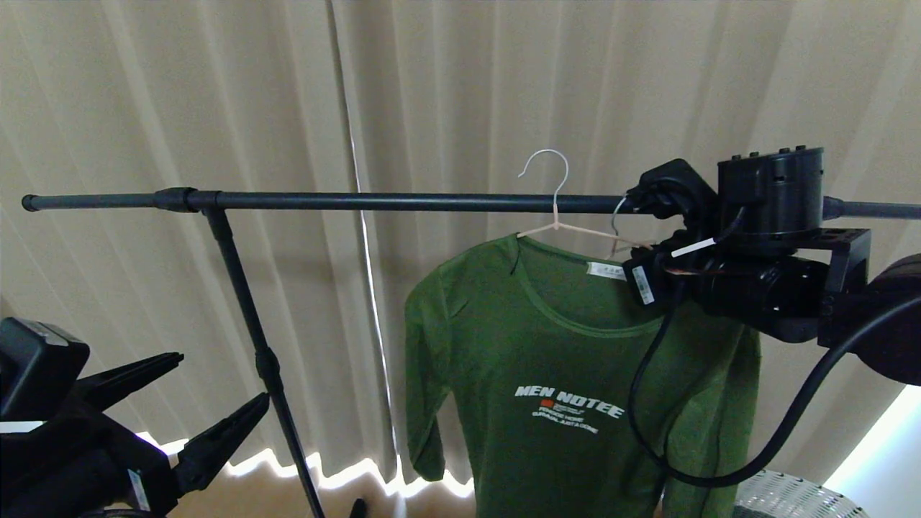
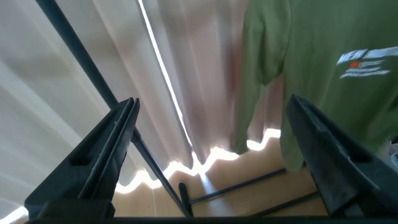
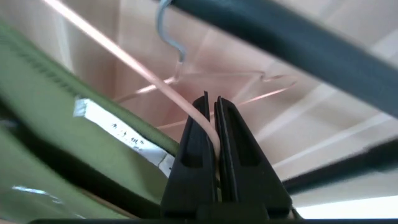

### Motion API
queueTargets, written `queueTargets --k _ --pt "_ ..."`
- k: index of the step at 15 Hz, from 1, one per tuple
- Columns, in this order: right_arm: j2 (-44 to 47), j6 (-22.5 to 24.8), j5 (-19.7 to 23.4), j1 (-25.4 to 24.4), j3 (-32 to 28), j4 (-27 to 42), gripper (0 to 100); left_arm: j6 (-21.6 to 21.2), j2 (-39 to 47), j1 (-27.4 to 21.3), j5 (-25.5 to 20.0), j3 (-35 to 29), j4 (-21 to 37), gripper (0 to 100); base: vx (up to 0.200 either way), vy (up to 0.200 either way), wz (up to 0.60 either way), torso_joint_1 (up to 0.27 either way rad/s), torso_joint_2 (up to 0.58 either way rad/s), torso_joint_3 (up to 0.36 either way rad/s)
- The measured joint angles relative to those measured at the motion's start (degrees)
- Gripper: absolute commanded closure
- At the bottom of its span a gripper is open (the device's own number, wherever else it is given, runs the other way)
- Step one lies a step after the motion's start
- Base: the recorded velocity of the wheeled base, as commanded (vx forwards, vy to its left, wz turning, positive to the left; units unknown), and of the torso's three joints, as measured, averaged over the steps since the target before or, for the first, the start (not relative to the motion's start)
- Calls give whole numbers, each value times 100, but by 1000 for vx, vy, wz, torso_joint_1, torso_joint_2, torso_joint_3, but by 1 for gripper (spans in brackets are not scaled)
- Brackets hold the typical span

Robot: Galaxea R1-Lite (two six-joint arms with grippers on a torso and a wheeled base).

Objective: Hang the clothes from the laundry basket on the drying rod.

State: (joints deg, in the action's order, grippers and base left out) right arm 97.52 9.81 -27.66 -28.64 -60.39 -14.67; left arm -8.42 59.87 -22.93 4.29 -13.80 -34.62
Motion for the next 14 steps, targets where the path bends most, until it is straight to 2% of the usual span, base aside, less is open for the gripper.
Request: queueTargets --k 5,8,14 --pt "154 11 -41 -273 4 20 100 -2 -11 0 0 2 5 0 0 0 0 0 0 0" --pt "156 41 -239 -471 23 52 100 -22 -9 0 0 2 2 0 0 0 0 0 0 0" --pt "60 149 -247 -592 45 39 100 -30 27 -61 0 -63 2 0 0 0 0 0 0 0"
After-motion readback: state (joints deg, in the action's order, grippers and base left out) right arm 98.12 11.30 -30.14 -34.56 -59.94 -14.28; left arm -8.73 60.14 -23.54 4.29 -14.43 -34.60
